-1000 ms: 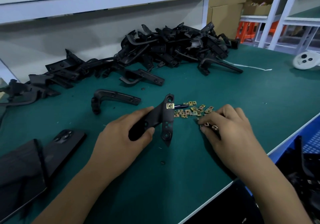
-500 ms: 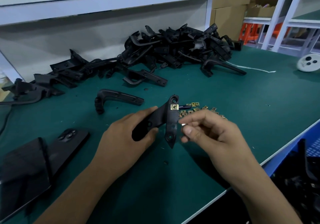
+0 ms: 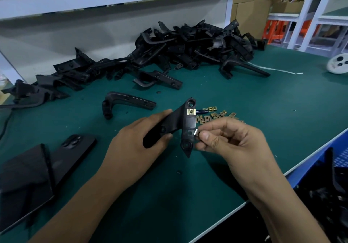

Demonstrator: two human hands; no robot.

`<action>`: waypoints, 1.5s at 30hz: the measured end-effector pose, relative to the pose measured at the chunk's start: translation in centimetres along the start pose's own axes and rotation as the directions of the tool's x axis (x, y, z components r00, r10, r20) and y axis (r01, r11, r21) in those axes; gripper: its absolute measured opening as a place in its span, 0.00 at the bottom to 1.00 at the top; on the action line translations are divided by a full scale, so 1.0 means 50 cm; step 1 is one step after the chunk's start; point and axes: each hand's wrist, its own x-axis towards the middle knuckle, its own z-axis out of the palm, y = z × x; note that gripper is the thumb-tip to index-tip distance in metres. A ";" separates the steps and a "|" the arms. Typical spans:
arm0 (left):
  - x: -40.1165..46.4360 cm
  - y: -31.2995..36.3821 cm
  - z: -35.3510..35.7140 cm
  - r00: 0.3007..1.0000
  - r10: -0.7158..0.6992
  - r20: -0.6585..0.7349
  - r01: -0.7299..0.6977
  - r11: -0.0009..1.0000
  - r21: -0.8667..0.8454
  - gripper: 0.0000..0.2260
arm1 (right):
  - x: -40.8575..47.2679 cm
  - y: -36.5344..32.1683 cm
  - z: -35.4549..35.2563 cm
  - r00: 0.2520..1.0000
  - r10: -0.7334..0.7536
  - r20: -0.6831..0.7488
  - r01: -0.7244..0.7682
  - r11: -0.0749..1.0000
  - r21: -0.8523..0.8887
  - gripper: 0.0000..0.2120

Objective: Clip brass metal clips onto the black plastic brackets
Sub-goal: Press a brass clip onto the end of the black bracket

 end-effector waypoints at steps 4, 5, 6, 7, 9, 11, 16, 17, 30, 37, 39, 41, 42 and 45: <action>0.000 -0.003 0.000 1.000 0.007 -0.003 -0.007 1.000 -0.007 0.24 | 0.001 0.003 -0.001 1.000 -0.004 0.016 0.005 0.999 -0.046 0.06; 0.000 -0.003 -0.001 1.000 0.011 0.004 -0.010 1.000 -0.005 0.24 | 0.000 0.002 0.000 1.000 -0.006 0.028 0.008 0.998 -0.060 0.07; 0.000 -0.003 -0.001 1.000 0.015 0.013 -0.015 1.000 -0.005 0.24 | 0.000 0.002 0.000 0.999 -0.008 0.034 0.010 0.998 -0.069 0.07; 0.000 -0.004 -0.001 1.000 0.020 0.020 -0.020 1.000 -0.005 0.24 | 0.000 0.002 0.000 0.999 -0.009 0.036 0.011 0.997 -0.072 0.07; 0.000 -0.005 -0.002 0.999 0.028 0.030 -0.028 1.000 0.000 0.24 | -0.001 0.001 -0.001 0.999 -0.008 0.032 0.010 0.998 -0.065 0.06; 0.001 -0.006 -0.002 0.999 0.032 0.038 -0.033 0.999 0.011 0.25 | -0.001 -0.001 -0.002 1.000 -0.004 0.025 0.006 0.998 -0.057 0.05; 0.001 -0.006 -0.003 0.999 0.030 0.031 -0.029 0.999 -0.015 0.24 | -0.002 -0.003 -0.003 0.999 -0.017 0.037 0.020 0.997 -0.072 0.05; 0.001 -0.005 -0.003 0.999 0.027 0.029 -0.027 0.999 -0.021 0.24 | -0.002 -0.003 -0.003 0.999 -0.024 0.039 0.027 0.997 -0.078 0.06; -0.001 -0.006 -0.003 0.999 0.025 0.026 -0.026 1.000 0.004 0.24 | -0.001 -0.004 0.001 1.000 -0.009 -0.002 0.009 0.995 -0.102 0.07; -0.001 -0.006 -0.001 0.999 0.034 0.022 -0.034 0.999 0.021 0.25 | -0.002 -0.008 0.002 1.000 0.026 -0.014 -0.027 0.998 -0.064 0.05; 0.000 -0.006 -0.001 0.999 0.032 0.025 -0.033 0.999 0.027 0.25 | -0.002 -0.009 0.001 1.000 0.027 -0.005 -0.028 0.996 -0.087 0.06; 0.001 -0.006 0.000 0.999 0.033 0.036 -0.035 0.999 0.034 0.25 | -0.003 -0.009 0.000 1.000 0.030 0.007 -0.029 0.992 -0.119 0.06; 0.001 -0.006 0.000 0.998 0.035 0.042 -0.036 0.999 0.039 0.25 | -0.003 -0.010 0.000 0.999 0.033 0.013 -0.031 0.992 -0.126 0.05; 0.001 -0.003 -0.002 0.998 0.035 0.051 -0.037 0.999 0.034 0.25 | -0.005 -0.014 -0.001 0.998 0.053 0.017 -0.052 0.997 -0.055 0.06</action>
